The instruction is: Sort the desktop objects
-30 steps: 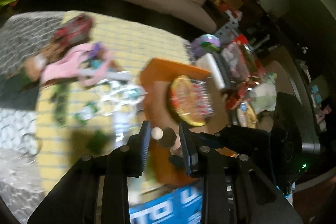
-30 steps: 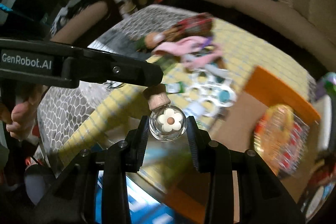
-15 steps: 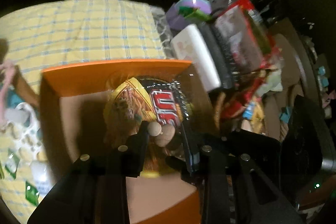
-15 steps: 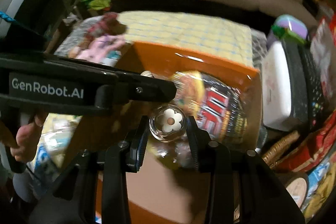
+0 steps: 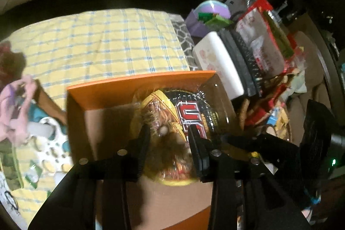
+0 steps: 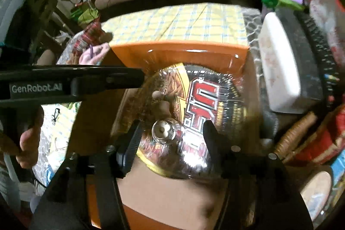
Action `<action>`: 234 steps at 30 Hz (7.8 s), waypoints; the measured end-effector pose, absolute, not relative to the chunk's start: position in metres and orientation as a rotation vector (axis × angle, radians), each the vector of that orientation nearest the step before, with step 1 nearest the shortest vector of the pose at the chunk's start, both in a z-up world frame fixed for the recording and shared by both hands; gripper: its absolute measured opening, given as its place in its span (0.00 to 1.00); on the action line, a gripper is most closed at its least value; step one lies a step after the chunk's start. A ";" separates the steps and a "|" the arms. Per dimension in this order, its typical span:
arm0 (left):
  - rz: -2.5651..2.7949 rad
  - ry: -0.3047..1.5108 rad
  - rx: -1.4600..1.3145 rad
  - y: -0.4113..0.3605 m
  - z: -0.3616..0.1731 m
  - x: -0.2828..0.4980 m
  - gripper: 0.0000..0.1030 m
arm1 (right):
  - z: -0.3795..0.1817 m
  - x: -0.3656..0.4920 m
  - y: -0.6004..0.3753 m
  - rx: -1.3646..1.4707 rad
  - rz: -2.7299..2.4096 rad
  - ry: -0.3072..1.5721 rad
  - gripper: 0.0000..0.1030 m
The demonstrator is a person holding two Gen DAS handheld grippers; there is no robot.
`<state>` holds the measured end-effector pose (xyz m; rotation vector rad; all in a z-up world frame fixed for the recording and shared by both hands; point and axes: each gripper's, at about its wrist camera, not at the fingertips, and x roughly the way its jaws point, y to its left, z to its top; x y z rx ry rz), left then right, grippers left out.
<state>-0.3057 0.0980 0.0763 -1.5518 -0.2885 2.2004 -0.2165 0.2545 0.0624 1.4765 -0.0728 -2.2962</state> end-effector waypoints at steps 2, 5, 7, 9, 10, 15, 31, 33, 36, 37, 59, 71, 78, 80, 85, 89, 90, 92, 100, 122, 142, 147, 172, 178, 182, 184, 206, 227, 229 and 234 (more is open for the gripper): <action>2.223 -0.303 -1.522 0.086 0.090 -0.294 0.36 | 0.074 -0.210 0.258 1.455 -2.334 -0.064 0.54; 2.257 -0.301 -1.484 0.068 0.107 -0.272 0.37 | 0.090 -0.196 0.258 1.431 -2.379 -0.006 0.56; 2.290 -0.292 -1.445 0.053 0.118 -0.251 0.37 | 0.099 -0.186 0.256 1.410 -2.399 0.023 0.56; 2.325 -0.288 -1.413 0.038 0.128 -0.229 0.43 | 0.108 -0.174 0.252 1.378 -2.396 0.004 0.56; 2.342 -0.279 -1.399 0.032 0.131 -0.219 0.45 | 0.111 -0.169 0.249 1.360 -2.385 0.000 0.57; 2.396 -0.215 -1.401 0.019 0.133 -0.178 0.62 | 0.114 -0.145 0.226 1.372 -2.408 0.052 0.65; 2.615 -0.134 -1.332 0.005 0.149 -0.084 0.99 | 0.149 -0.066 0.189 1.303 -2.547 0.122 1.00; 2.617 -0.133 -1.348 -0.001 0.146 -0.075 1.00 | 0.150 -0.058 0.186 1.298 -2.543 0.113 1.00; 2.638 -0.117 -1.354 -0.010 0.144 -0.062 1.00 | 0.149 -0.048 0.180 1.294 -2.535 0.107 1.00; 2.643 -0.118 -1.354 -0.012 0.143 -0.057 1.00 | 0.150 -0.044 0.178 1.287 -2.530 0.100 1.00; 2.786 -0.082 -1.383 -0.096 0.088 -0.036 1.00 | 0.127 -0.020 0.088 1.099 -2.466 0.073 1.00; 2.722 -0.357 -1.372 -0.158 0.052 -0.056 1.00 | 0.128 -0.038 0.079 1.018 -2.362 -0.056 1.00; 2.617 -0.658 -1.322 -0.187 0.027 -0.057 1.00 | 0.134 -0.061 0.085 1.037 -2.236 -0.250 0.99; 2.605 -0.606 -1.352 -0.181 0.022 -0.060 1.00 | 0.132 -0.068 0.083 1.067 -2.206 -0.268 0.96; 2.540 -0.552 -1.357 -0.165 0.019 -0.064 1.00 | 0.102 -0.064 0.062 1.227 -2.097 -0.292 0.87; 2.506 -0.658 -1.344 -0.171 0.022 -0.064 0.90 | 0.060 -0.047 0.056 1.313 -2.009 -0.516 0.85; 2.525 -0.675 -1.349 -0.175 0.022 -0.063 0.86 | 0.052 -0.040 0.055 1.320 -2.037 -0.554 0.85; 2.581 -0.705 -1.367 -0.184 0.022 -0.064 0.86 | 0.041 -0.030 0.052 1.332 -2.149 -0.595 0.85; 2.637 -0.810 -1.344 -0.208 0.031 -0.059 0.86 | 0.001 -0.035 0.037 1.425 -2.430 -0.925 0.86; 2.431 -0.896 -1.286 -0.193 0.035 -0.059 0.86 | 0.067 -0.031 0.049 1.215 -2.485 -0.512 0.38; 2.144 -0.941 -1.069 -0.140 0.064 -0.059 0.86 | 0.155 0.000 0.115 0.932 -2.545 -0.353 0.38; 2.151 -0.874 -1.151 -0.110 0.069 -0.070 0.87 | 0.161 -0.009 0.144 0.921 -2.618 -0.271 0.37; 1.931 0.439 -1.410 0.136 0.058 -0.156 0.42 | 0.102 -0.073 0.297 1.468 -2.433 -0.289 0.61; 1.755 0.832 -1.489 0.196 0.003 -0.160 0.42 | 0.115 -0.059 0.304 1.398 -2.411 -0.361 0.61; 1.722 0.950 -1.487 0.209 -0.018 -0.160 0.42 | 0.111 -0.060 0.305 1.386 -2.380 -0.367 0.61; 1.700 0.945 -1.504 0.211 -0.023 -0.162 0.42 | 0.104 -0.063 0.305 1.395 -2.366 -0.374 0.61; 1.968 0.388 -1.373 0.106 0.094 -0.136 0.10 | 0.086 -0.060 0.311 1.402 -2.327 -0.564 0.62; 2.335 -0.428 -1.529 0.060 0.037 -0.231 0.10 | 0.078 -0.172 0.230 1.260 -2.268 -0.814 0.65; 2.353 -0.445 -1.544 0.060 0.030 -0.234 0.10 | 0.070 -0.175 0.233 1.280 -2.277 -0.801 0.65; 2.377 -0.458 -1.579 0.060 0.020 -0.236 0.13 | 0.058 -0.182 0.231 1.309 -2.266 -0.760 0.65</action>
